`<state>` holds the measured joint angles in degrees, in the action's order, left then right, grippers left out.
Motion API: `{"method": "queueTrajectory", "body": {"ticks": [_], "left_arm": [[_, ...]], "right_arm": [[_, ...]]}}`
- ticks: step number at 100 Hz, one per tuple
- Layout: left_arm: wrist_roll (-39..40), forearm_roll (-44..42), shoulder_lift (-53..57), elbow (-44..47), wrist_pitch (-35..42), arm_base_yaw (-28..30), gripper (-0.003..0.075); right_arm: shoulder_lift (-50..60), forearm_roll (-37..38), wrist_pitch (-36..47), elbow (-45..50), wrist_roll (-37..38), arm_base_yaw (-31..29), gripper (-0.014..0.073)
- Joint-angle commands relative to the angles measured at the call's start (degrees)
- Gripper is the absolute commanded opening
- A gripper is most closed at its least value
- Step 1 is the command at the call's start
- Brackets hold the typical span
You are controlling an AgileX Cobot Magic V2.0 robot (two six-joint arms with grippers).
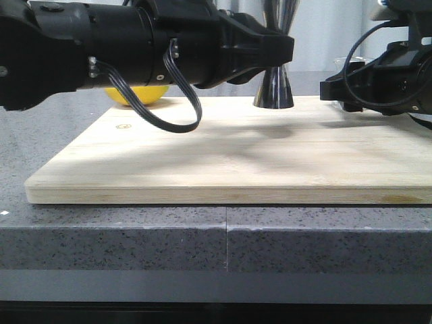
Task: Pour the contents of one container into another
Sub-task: 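Grasp the glass beaker with the right gripper and lift it, then move the beaker above the jigger cup with the right gripper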
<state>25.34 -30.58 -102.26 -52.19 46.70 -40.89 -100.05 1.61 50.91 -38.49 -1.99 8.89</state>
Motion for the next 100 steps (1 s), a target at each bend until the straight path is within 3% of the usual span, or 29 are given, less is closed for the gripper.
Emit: {"method": "queueTrajectory", "body": {"ticks": [1,28,46,100], "left_arm": [[0.41,1.31,2.68,-1.81,5.12,-0.03,0.0060],[2.31,-0.25,2.68,-1.81,5.12,-0.03,0.0060],[3.02,-2.13,2.68,-1.81,5.12,-0.03,0.0060],[6.25,-6.62,2.68,-1.81,8.01,-0.03,0.0060]], "right_arm": [[1.99,0.33,5.28,-1.38,0.03,-0.09,0.0290],[5.31,0.33,5.30,-1.38,0.03,-0.09,0.0290],[11.94,1.72,0.03,-1.38,-0.34,-0.09,0.0291],[29.27,14.12,-13.71,-1.38,-0.37,-0.09,0.0291]]}}
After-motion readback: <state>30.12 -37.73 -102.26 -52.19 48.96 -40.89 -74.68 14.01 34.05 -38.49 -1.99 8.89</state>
